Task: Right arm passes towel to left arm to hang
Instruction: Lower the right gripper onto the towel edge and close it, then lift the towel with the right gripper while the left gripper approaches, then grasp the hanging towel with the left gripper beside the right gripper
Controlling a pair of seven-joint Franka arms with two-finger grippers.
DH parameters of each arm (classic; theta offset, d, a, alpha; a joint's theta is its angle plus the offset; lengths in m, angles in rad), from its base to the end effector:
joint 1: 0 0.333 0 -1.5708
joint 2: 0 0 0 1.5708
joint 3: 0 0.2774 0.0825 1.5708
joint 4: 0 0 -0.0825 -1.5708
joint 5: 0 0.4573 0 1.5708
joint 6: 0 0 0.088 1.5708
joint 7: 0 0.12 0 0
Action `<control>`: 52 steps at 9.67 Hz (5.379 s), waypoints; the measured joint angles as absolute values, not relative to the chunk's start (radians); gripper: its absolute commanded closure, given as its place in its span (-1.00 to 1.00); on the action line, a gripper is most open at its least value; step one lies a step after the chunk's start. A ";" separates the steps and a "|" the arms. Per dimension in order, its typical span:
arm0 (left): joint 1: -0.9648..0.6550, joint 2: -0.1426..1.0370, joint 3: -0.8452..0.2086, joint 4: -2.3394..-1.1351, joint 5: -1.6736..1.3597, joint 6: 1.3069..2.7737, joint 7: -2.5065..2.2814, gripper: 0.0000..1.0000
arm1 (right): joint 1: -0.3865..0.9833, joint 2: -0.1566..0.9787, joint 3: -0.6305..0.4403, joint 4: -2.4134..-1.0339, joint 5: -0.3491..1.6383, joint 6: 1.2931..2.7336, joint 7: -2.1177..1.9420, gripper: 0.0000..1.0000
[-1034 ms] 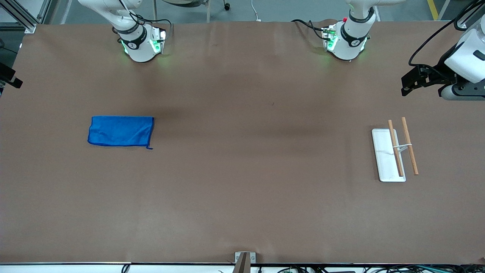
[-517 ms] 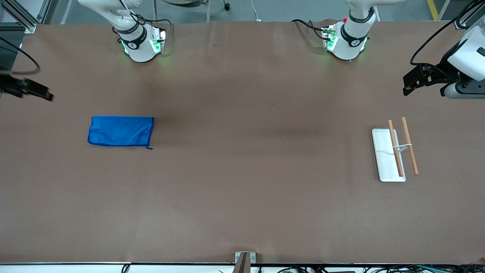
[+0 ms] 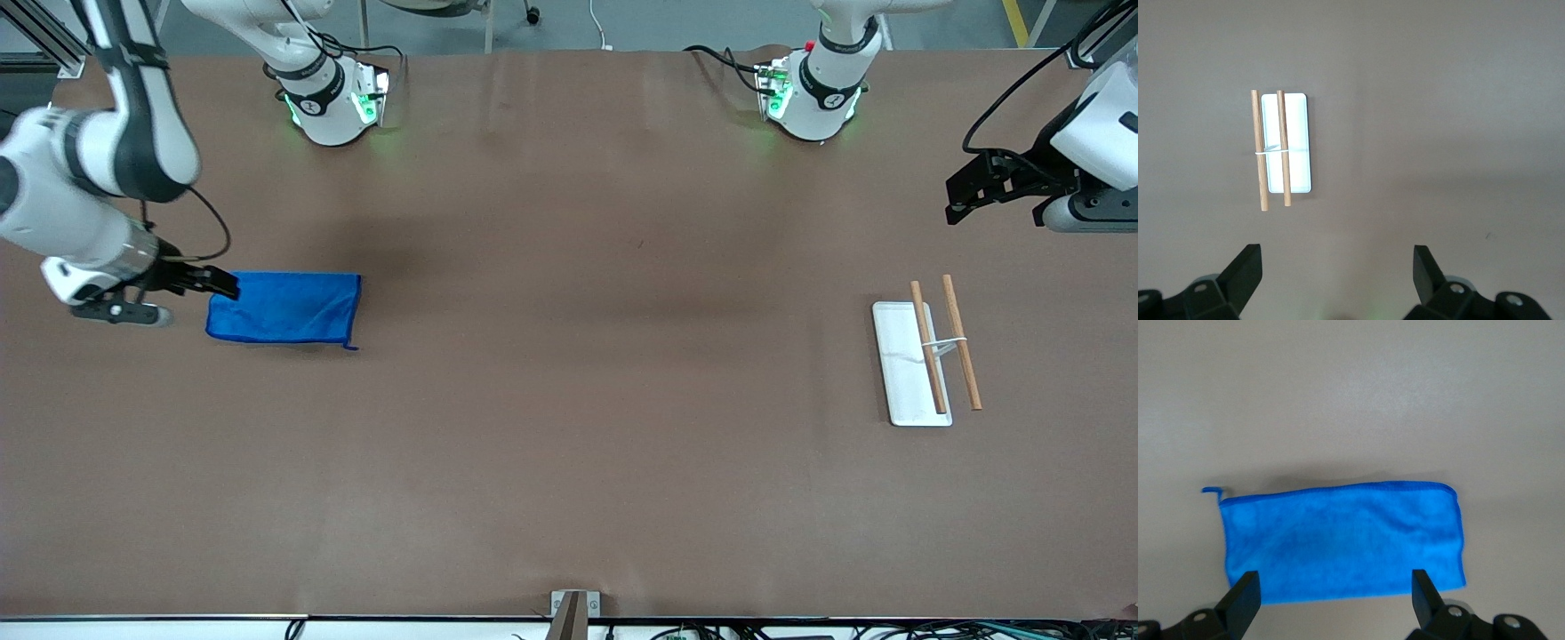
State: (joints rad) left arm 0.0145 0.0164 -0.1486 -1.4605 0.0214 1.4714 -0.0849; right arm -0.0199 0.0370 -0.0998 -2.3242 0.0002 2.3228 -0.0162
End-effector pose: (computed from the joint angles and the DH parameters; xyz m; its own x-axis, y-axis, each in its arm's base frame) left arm 0.6168 -0.0797 0.6137 0.9989 -0.0471 -0.0037 -0.0471 -0.9987 -0.0193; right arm 0.5524 -0.0668 0.2170 0.9939 -0.1034 -0.0383 -0.1034 -0.9946 0.0029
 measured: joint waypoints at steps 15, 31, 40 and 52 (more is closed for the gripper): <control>0.015 0.017 -0.148 -1.461 0.021 1.471 -0.084 -1.00 | -0.047 0.302 -0.109 -2.499 -0.004 2.806 -0.127 -0.02; 0.016 0.019 -0.147 -1.462 0.019 1.471 -0.079 -1.00 | 0.020 0.148 0.046 -1.817 0.255 1.801 -0.006 1.00; 0.197 0.372 -0.141 -1.497 -0.826 1.471 0.095 -1.00 | 0.140 0.224 0.294 -1.808 1.115 2.101 -0.002 1.00; 0.139 0.575 -0.399 -1.870 -1.559 1.463 0.376 -1.00 | 0.288 0.232 0.386 -1.756 1.625 2.363 -0.001 1.00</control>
